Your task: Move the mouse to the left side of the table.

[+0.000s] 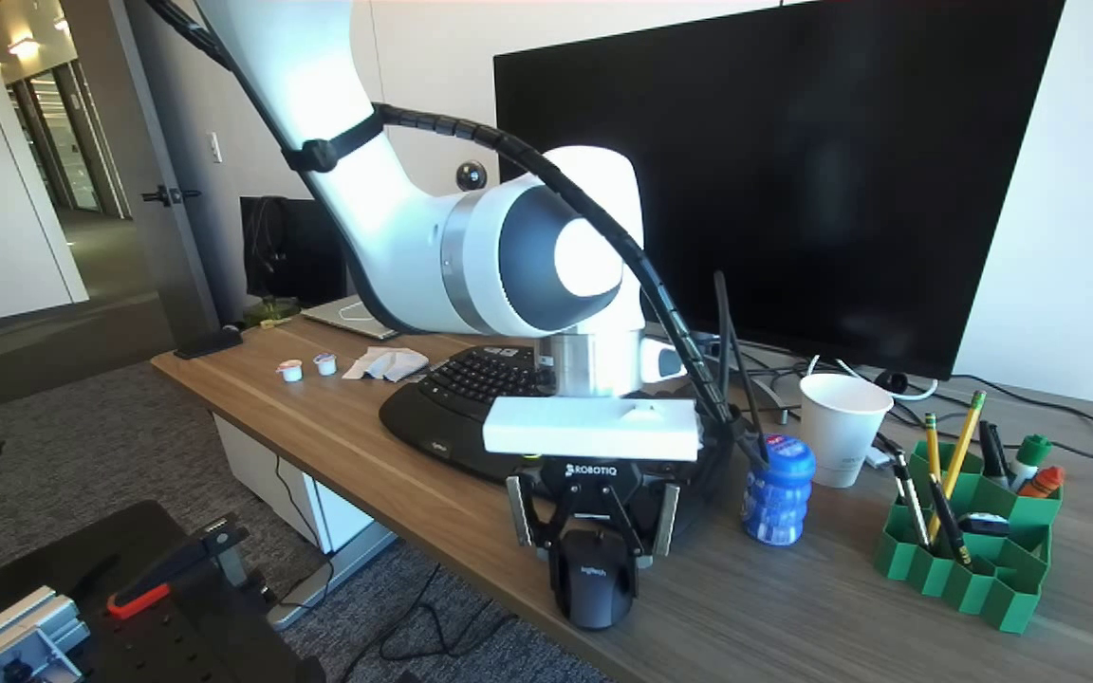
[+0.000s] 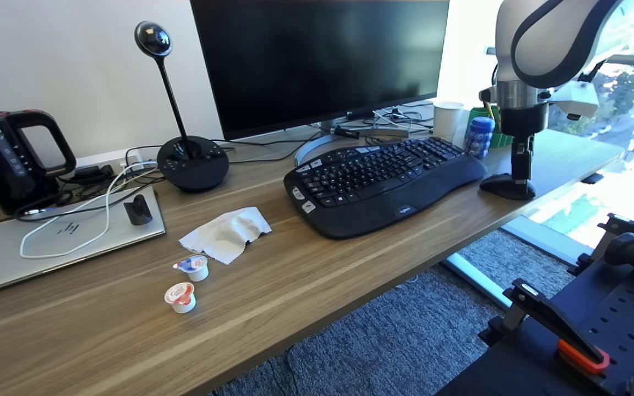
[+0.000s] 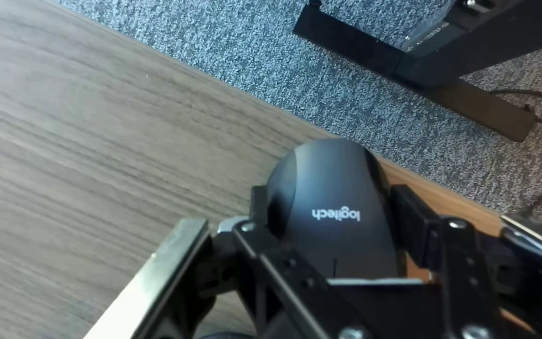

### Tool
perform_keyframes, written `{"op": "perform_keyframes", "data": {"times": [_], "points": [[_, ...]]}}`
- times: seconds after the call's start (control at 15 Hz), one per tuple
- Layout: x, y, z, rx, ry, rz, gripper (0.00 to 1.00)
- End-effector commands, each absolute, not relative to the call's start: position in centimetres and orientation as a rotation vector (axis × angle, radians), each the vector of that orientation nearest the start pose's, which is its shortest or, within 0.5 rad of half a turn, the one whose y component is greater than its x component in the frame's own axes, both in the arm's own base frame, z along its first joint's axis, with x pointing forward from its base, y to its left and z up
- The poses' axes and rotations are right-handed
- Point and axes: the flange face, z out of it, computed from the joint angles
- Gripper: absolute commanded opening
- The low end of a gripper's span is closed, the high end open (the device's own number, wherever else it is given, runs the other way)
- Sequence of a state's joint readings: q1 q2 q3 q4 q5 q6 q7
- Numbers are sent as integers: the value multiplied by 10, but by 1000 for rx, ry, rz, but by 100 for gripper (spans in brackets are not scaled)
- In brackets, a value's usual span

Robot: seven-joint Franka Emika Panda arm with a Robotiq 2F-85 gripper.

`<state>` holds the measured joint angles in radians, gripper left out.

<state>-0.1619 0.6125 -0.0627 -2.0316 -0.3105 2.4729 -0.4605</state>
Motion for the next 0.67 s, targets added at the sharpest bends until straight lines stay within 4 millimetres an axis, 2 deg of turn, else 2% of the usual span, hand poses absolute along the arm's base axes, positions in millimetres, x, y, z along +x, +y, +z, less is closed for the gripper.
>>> {"op": "perform_keyframes", "data": {"times": [0.0, 0.2, 0.33, 0.4, 0.6], "points": [[566, -128, 130, -3184, -812, 406, 50], [568, -128, 131, -3189, -806, 401, 56], [568, -128, 131, -3190, -801, 400, 83], [569, -128, 131, -3192, -799, 400, 94], [570, -129, 133, -3193, -791, 397, 100]]}}
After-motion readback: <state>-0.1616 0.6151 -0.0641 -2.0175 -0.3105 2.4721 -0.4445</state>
